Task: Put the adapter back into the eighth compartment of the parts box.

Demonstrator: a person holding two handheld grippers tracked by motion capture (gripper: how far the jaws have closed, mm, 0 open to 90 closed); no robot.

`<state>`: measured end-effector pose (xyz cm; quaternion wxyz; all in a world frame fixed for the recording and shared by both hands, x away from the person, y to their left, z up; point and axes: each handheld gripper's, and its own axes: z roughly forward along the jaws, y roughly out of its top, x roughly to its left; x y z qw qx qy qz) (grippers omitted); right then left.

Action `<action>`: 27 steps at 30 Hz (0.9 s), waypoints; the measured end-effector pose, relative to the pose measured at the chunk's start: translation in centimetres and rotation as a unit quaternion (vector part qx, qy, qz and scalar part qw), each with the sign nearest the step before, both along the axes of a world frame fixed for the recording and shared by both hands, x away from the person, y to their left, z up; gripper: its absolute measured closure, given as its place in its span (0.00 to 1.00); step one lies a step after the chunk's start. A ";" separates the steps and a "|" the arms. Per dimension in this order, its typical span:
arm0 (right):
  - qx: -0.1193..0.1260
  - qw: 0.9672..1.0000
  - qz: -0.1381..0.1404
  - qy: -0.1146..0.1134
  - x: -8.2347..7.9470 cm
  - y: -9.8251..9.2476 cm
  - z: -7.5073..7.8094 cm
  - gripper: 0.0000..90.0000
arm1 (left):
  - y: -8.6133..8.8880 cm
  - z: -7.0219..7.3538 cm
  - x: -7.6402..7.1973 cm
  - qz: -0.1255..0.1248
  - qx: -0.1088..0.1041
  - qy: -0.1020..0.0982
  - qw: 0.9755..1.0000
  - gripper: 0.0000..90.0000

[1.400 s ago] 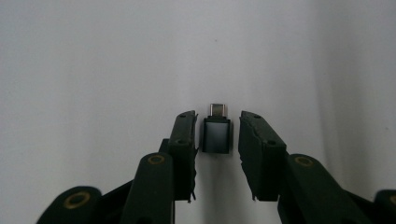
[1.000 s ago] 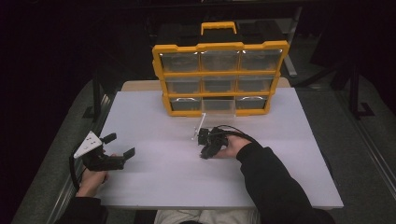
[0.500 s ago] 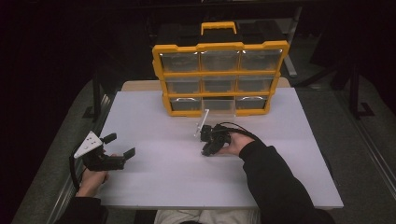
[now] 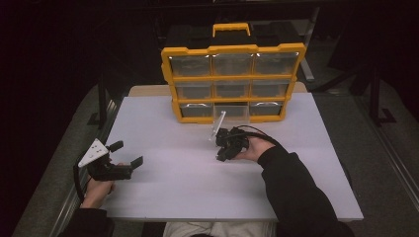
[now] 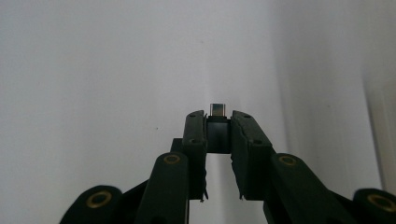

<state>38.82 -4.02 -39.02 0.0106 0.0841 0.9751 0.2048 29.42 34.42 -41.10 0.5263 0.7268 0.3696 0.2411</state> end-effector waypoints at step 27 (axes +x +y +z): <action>0.018 0.999 -0.022 -0.025 0.1 -2.4 3.3 0.83 | 0.0 0.0 0.0 0.001 -0.001 0.000 1.000 0.00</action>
